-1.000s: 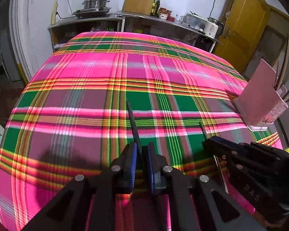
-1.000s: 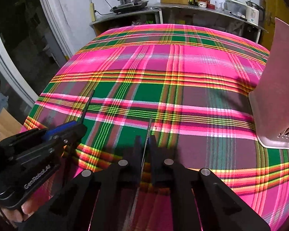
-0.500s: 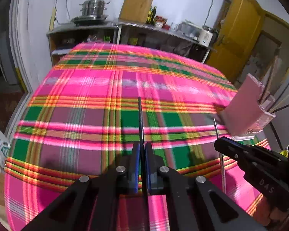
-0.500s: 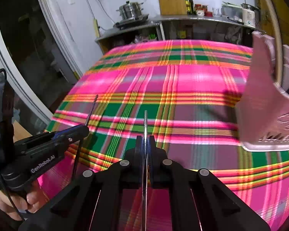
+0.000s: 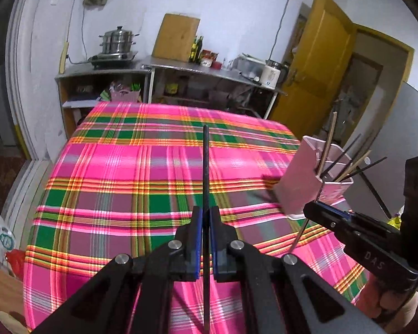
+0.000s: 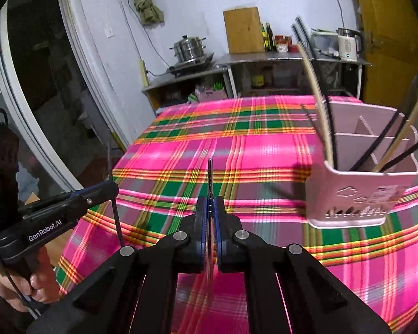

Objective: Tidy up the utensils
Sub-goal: 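Lift the right tool's black chopstick over the pink holder while the left tool carries its chopstick there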

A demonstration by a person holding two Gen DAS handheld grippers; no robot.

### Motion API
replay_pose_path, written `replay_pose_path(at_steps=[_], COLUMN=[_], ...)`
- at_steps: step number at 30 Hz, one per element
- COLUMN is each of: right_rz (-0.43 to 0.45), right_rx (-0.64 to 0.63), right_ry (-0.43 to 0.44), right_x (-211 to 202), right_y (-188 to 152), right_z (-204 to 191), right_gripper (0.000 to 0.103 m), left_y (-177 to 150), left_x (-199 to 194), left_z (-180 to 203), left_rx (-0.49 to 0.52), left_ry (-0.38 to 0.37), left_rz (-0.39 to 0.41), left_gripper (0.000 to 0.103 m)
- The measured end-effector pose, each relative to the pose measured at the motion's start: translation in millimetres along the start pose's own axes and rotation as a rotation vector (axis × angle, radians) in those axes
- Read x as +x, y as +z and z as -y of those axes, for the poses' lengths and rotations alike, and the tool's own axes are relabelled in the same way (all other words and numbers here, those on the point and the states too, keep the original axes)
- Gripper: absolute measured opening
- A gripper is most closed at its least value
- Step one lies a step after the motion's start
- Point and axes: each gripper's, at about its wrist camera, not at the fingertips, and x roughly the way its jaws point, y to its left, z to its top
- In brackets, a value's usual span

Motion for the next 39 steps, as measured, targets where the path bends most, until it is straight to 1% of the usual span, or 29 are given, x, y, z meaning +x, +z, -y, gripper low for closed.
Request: replay_pose_path(at_steps=[6, 15, 23, 30, 39], right_rz=[0.033, 0.07, 0.102, 0.121, 0.128], right_rx=[0.002, 0.012, 0.019, 0.027, 0.063], right_ry=[-0.009, -0.024, -0.044, -0.066, -0.092], right_x=[-22, -53, -76, -95, -107], right_y=[1, -2, -3, -4, -10], right_z=[5, 13, 20, 28, 49], right_gripper=[0.005, 0.005, 0.005, 0.005, 0.005], left_y=[5, 6, 4, 4, 2], left_x=[-18, -32, -43, -41, -21], left_z=[19, 40, 69, 92, 117], left_rx=[0.028, 0.052, 0.09, 0.126, 0.152], left_ry=[-0.018, -0.045, -0.077, -0.108, -0.147], left_rz=[0.025, 0.028, 0.031, 0.023, -0.011], left_gripper=[0.005, 0.005, 0.005, 0.005, 0.005])
